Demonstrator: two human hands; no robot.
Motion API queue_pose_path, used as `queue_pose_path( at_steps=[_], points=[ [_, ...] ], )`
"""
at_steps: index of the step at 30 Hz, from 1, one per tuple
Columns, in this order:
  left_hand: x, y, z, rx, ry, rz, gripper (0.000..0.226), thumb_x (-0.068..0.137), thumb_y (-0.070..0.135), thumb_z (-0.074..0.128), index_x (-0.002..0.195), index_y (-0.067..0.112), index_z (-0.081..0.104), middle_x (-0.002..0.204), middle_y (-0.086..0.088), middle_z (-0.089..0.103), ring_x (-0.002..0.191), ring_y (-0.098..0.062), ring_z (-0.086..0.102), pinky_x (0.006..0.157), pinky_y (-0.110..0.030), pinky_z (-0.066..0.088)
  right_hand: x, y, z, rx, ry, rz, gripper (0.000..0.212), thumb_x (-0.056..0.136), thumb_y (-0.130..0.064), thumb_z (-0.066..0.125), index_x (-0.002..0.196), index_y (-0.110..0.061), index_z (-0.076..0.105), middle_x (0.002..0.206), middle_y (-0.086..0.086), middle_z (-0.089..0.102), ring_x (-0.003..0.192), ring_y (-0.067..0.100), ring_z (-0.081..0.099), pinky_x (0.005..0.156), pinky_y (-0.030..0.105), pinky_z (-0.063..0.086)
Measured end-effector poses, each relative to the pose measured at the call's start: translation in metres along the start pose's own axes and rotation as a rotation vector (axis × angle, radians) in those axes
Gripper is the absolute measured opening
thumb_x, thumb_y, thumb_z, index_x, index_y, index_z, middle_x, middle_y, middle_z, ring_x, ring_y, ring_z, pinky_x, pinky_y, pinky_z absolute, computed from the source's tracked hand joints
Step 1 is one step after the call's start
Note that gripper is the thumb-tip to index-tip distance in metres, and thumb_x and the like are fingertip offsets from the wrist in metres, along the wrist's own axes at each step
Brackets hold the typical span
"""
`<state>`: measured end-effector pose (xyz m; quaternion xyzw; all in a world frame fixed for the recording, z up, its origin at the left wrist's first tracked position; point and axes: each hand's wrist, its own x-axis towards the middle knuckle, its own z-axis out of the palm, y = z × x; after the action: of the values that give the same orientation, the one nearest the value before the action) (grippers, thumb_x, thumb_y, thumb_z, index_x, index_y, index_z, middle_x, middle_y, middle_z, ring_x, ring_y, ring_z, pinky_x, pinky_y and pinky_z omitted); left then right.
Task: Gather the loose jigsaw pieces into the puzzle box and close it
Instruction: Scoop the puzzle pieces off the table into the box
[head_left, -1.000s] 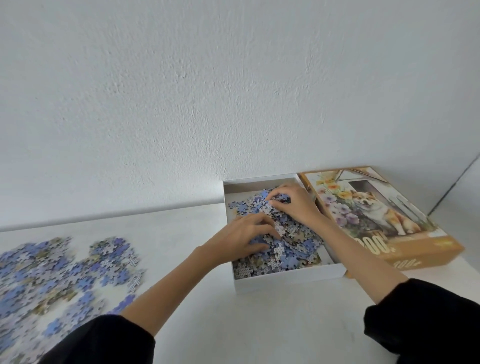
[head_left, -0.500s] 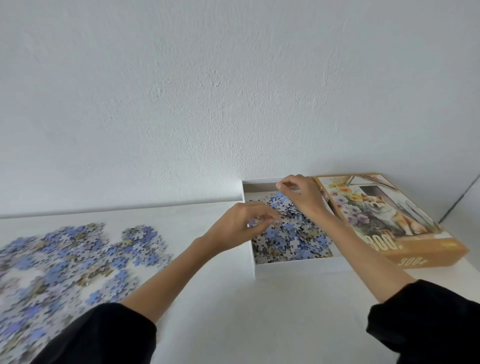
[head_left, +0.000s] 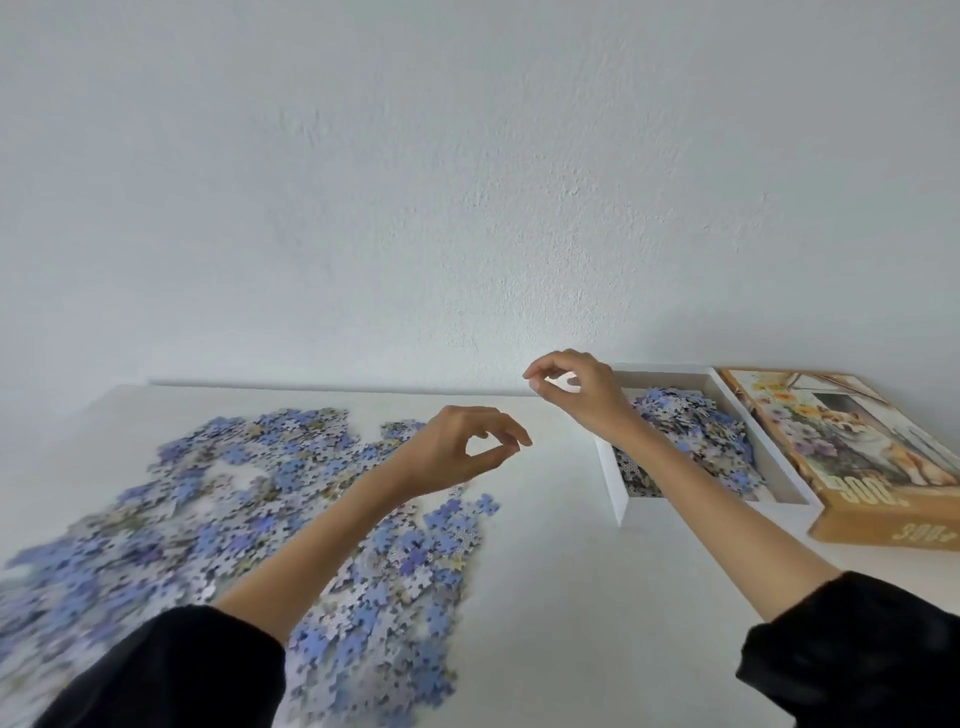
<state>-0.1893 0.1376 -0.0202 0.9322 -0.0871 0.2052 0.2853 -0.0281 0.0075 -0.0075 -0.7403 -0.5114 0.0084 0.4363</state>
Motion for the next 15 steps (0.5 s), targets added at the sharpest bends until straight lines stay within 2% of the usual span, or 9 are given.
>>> queue_pose_path(
  at_steps=[6, 8, 11, 13, 15],
  points=[
    [-0.066, -0.035, -0.055, 0.039, 0.020, -0.041, 0.017, 0.089, 0.016, 0.058, 0.103, 0.013, 0.068, 0.097, 0.005, 0.070, 0.087, 0.000, 0.064, 0.081, -0.025, 0.053, 0.000, -0.047, 0.068, 0.051, -0.051, -0.002, 0.008, 0.086, -0.018, 0.062, 0.089, -0.025, 0.065, 0.087, -0.012, 0.063, 0.090, 0.005, 0.053, 0.075, -0.001, 0.031],
    [-0.092, -0.049, -0.071, 0.048, -0.009, -0.083, 0.016, 0.091, 0.017, 0.057, 0.103, 0.014, 0.067, 0.098, 0.006, 0.069, 0.088, 0.004, 0.062, 0.082, -0.021, 0.052, -0.003, -0.061, 0.093, 0.084, -0.060, 0.014, 0.009, 0.086, -0.018, 0.062, 0.090, -0.025, 0.065, 0.091, -0.006, 0.065, 0.091, 0.005, 0.054, 0.075, 0.000, 0.032],
    [-0.131, -0.068, -0.095, 0.093, -0.090, -0.166, 0.028, 0.088, 0.035, 0.053, 0.109, 0.018, 0.064, 0.105, 0.010, 0.061, 0.095, 0.005, 0.056, 0.090, -0.018, 0.047, -0.012, -0.084, 0.135, 0.123, -0.095, 0.045, 0.009, 0.085, -0.015, 0.063, 0.093, -0.019, 0.066, 0.094, 0.001, 0.067, 0.087, 0.001, 0.056, 0.076, 0.002, 0.036],
    [-0.157, -0.081, -0.109, 0.106, -0.171, -0.239, 0.046, 0.083, 0.051, 0.050, 0.116, 0.021, 0.060, 0.115, 0.009, 0.053, 0.106, -0.002, 0.051, 0.097, -0.021, 0.041, -0.017, -0.095, 0.163, 0.114, -0.168, 0.079, 0.015, 0.084, -0.019, 0.065, 0.099, -0.017, 0.066, 0.098, 0.000, 0.066, 0.087, -0.003, 0.056, 0.082, 0.009, 0.040],
    [-0.182, -0.093, -0.121, 0.096, -0.272, -0.308, 0.069, 0.072, 0.071, 0.048, 0.125, 0.027, 0.052, 0.128, 0.008, 0.043, 0.119, -0.005, 0.039, 0.102, -0.026, 0.033, -0.022, -0.105, 0.189, 0.052, -0.269, 0.107, 0.035, 0.080, -0.040, 0.065, 0.111, -0.025, 0.060, 0.109, -0.005, 0.061, 0.098, 0.000, 0.054, 0.095, 0.029, 0.043]
  ],
)
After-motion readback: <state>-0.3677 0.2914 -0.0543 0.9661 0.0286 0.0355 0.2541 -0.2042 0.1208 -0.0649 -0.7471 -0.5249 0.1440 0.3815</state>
